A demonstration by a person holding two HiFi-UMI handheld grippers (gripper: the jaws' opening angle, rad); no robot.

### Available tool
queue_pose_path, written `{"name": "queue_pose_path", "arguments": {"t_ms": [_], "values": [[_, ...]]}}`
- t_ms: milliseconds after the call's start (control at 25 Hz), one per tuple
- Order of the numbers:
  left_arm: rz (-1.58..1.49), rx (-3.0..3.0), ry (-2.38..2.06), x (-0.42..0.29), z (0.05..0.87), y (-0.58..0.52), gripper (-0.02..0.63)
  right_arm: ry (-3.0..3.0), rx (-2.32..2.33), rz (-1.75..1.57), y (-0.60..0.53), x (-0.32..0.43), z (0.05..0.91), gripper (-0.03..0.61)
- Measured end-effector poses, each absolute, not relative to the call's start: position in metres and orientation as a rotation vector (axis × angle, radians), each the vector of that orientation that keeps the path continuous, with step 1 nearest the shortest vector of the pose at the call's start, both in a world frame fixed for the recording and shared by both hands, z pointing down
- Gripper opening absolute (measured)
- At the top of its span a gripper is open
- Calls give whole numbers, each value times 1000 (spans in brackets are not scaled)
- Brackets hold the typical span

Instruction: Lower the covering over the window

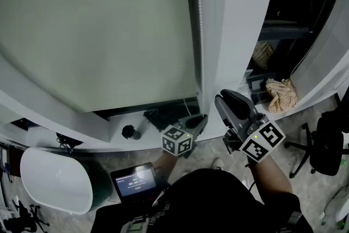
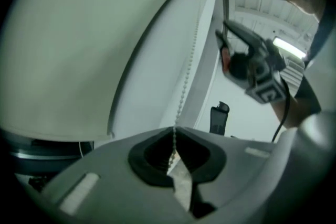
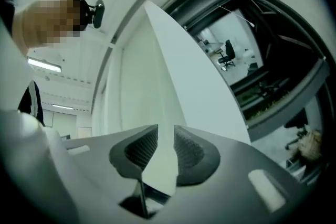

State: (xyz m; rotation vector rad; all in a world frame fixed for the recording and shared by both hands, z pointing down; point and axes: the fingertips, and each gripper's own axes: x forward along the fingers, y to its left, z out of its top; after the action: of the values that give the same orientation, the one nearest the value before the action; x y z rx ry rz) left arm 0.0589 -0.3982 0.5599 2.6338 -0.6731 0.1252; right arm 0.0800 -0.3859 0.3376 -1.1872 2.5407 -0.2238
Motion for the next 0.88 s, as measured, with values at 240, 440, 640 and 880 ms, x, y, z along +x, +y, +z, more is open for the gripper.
{"name": "queue_pose_path", "arguments": {"t_ms": [240,440,640,880], "values": [[296,2490,-596,58,637,-361,9,2534,-1139,-22,-394,62,243,100],[413,2402,-575,47,681,-343,9,2555,-1128,68,-401,49,205,112],[647,2292,-465,46,738,-307,9,2598,-1098,110,-403,33,194,117],[631,2208,-415,38,757,-290,9,2605,-1115,144,-406,36,187,19]]}}
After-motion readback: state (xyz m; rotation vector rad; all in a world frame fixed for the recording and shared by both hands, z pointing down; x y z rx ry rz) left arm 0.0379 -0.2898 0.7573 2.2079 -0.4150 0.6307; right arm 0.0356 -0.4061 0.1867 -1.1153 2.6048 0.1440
